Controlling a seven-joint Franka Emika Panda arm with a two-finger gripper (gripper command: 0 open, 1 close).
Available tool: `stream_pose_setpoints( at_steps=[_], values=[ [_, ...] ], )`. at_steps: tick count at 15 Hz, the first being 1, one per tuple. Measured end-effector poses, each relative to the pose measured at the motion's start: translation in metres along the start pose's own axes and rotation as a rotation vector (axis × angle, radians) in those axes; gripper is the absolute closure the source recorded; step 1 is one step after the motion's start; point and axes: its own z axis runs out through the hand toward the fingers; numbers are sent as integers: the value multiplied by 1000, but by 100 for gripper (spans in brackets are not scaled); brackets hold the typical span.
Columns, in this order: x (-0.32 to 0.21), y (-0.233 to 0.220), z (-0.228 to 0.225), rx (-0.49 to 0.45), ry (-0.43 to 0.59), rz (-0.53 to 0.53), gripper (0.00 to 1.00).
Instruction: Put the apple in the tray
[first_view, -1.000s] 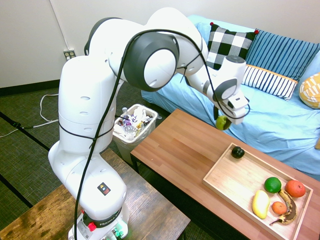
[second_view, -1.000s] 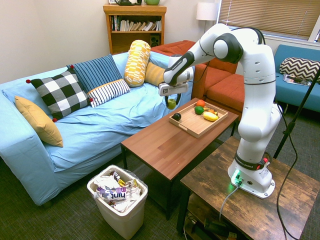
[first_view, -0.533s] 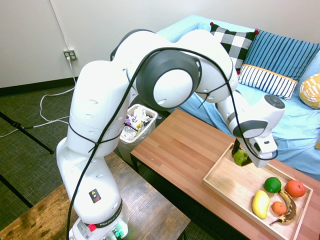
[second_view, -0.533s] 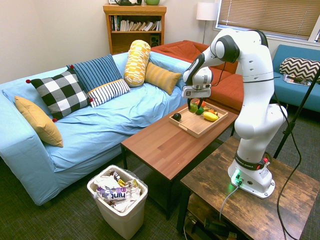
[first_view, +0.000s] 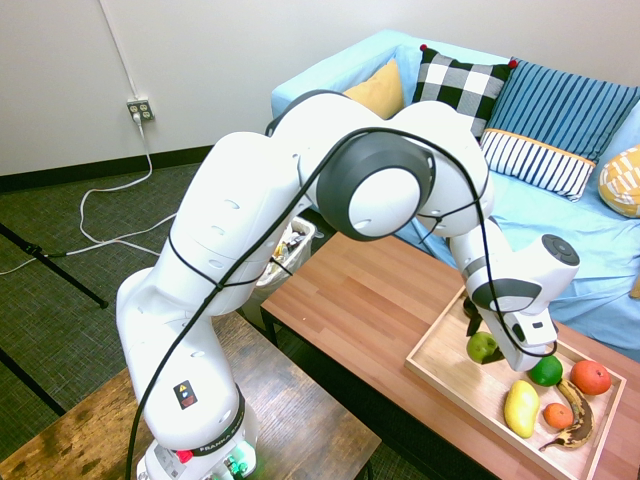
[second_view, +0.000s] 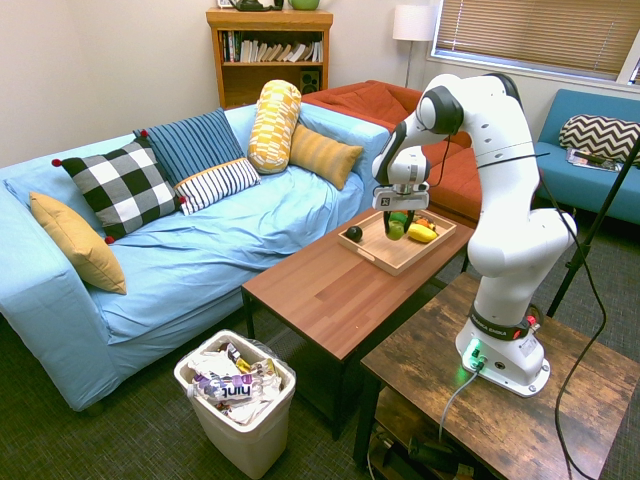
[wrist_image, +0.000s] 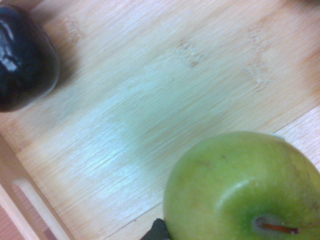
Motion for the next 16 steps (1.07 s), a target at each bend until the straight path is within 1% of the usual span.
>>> stream_pose_setpoints(
  at_steps=[3,6,7,16],
  values=[
    [10,6,19,-9,-19,4,100],
    [12,7,29,-11,-31,1,100],
    [12,6,31,-10,-33,-3,0],
    [9,0,36,-8,-39,-22,0]
  ],
)
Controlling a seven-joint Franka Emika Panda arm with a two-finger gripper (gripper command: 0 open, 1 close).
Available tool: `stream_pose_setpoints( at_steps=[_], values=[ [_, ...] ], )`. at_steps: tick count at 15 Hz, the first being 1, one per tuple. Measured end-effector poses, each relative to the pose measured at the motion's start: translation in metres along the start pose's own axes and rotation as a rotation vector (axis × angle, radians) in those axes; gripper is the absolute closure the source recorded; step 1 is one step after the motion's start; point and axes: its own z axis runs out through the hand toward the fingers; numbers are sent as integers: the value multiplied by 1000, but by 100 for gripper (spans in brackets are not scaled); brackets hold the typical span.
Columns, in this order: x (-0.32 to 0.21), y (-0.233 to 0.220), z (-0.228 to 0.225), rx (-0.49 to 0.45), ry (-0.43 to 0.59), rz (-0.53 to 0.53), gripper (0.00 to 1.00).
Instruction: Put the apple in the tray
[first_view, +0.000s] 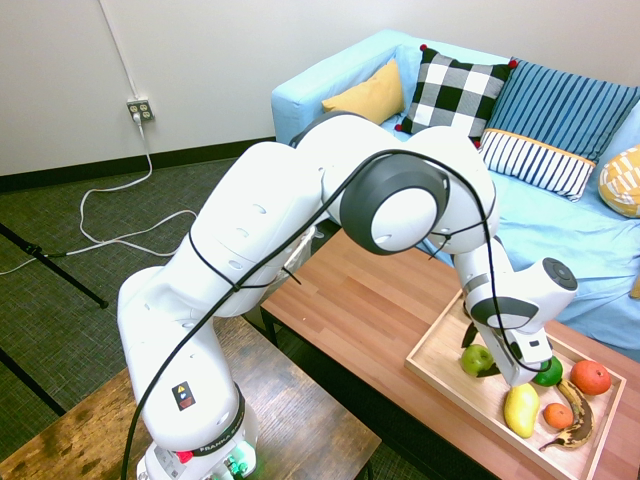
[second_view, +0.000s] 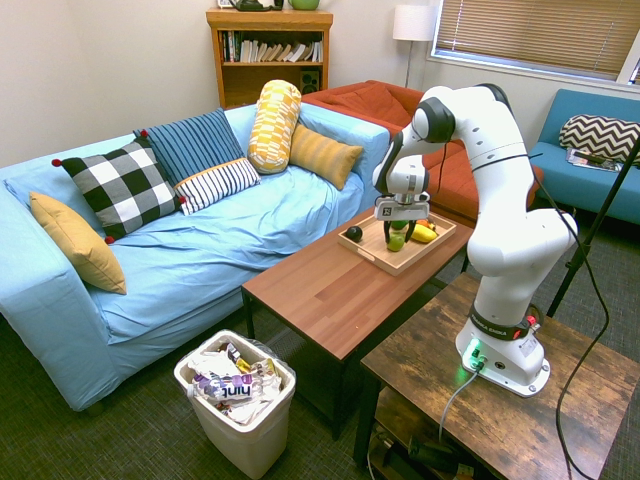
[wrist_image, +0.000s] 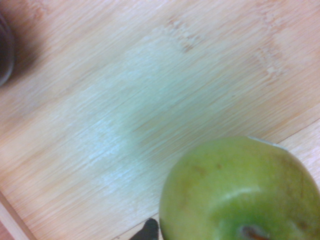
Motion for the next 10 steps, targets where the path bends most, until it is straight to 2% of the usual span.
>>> stream_pose_setpoints(
  at_steps=[4,10],
  values=[
    [5,2,-8,10,10,9,0],
    [8,11,-75,88,53,28,0]
  ],
)
